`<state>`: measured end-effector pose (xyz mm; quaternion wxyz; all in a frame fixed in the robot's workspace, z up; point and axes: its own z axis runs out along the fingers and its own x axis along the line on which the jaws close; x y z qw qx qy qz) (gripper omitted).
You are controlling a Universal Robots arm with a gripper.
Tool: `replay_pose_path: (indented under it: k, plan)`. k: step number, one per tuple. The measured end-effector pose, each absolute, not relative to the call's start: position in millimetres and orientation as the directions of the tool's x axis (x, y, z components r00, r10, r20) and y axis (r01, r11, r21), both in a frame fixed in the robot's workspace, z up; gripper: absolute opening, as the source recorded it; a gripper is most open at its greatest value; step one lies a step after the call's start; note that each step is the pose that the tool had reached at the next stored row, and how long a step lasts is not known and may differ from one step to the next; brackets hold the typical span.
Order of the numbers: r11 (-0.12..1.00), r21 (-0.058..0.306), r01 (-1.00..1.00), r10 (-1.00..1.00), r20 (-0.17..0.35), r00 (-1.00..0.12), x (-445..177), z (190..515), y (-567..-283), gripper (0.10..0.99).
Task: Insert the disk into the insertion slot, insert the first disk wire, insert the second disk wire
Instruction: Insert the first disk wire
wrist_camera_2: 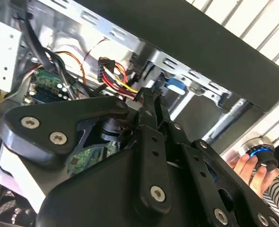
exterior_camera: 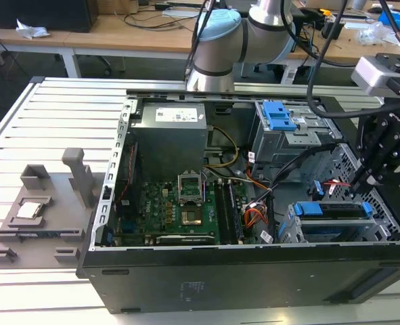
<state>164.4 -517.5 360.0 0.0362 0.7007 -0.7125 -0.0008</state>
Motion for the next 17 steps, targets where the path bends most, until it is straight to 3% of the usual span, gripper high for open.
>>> replay_pose_path:
  k: [7, 17]
  plan:
    - [0.026, 0.052, -0.998, -0.999, 0.047, -0.024, 164, 358, -530, 0.173]
    - [0.048, 0.054, -0.997, -0.999, -0.002, -0.048, 154, 345, -531, 0.173]
